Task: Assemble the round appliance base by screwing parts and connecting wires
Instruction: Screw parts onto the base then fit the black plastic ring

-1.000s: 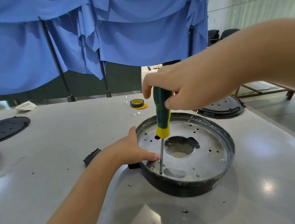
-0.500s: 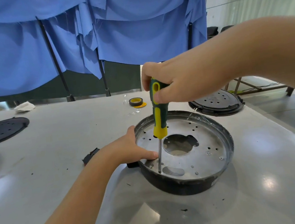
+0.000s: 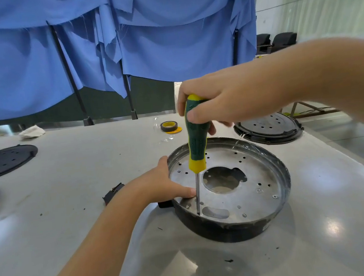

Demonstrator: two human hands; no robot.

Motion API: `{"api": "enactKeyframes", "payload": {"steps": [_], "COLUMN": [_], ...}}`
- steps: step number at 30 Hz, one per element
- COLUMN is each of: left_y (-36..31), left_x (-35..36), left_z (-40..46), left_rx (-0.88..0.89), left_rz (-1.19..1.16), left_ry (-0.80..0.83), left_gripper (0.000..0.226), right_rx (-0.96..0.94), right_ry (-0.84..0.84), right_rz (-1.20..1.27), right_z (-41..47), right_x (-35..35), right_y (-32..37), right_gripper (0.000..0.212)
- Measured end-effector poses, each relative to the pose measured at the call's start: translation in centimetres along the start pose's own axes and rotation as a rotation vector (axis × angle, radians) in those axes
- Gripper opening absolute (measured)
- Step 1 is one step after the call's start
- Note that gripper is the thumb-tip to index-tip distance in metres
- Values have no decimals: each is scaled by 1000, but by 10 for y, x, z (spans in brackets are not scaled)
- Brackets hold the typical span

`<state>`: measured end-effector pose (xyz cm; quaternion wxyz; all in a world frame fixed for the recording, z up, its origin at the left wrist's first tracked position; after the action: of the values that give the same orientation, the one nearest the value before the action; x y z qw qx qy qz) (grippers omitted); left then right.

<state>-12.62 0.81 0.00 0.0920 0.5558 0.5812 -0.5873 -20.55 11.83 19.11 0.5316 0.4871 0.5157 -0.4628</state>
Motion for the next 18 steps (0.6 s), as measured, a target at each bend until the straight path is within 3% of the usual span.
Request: {"api": "enactKeyframes", "payload": {"steps": [2,6,10,13,18], "left_y": [0,2,2,3,7], "left_x": [-1,1,1,1,0], "left_z": [0,1,3,5,6], "left_rx": [-3,-11,-10,-14,-21], "left_rz": [9,-5,-12,4,15], "left_ry": [-1,6,12,14,3], "left_gripper": [119,119,119,121,122], "right_rx": [-24,6,48,71,105], "right_ry": [-14,-231,-408,-483,-450], "right_rz": [27,-214,-295,-206,146], "right_z": [-3,-4,-2,-4,-9], "right_x": [-2,-4,-5,-3,5], "right_y": [-3,-5,-6,-11,-33], "right_gripper": [28,58,66,66,67]}}
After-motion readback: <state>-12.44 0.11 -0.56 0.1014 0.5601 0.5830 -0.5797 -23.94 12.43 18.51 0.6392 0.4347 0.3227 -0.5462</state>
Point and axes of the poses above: each hand's wrist, its own z-axis towards the middle knuckle, its own x-axis out of the palm, y = z × x, the point moved 7 cm from there along z, towards the middle knuckle, and after that the axes turned 3 degrees about -z, right-handed, at the moved point
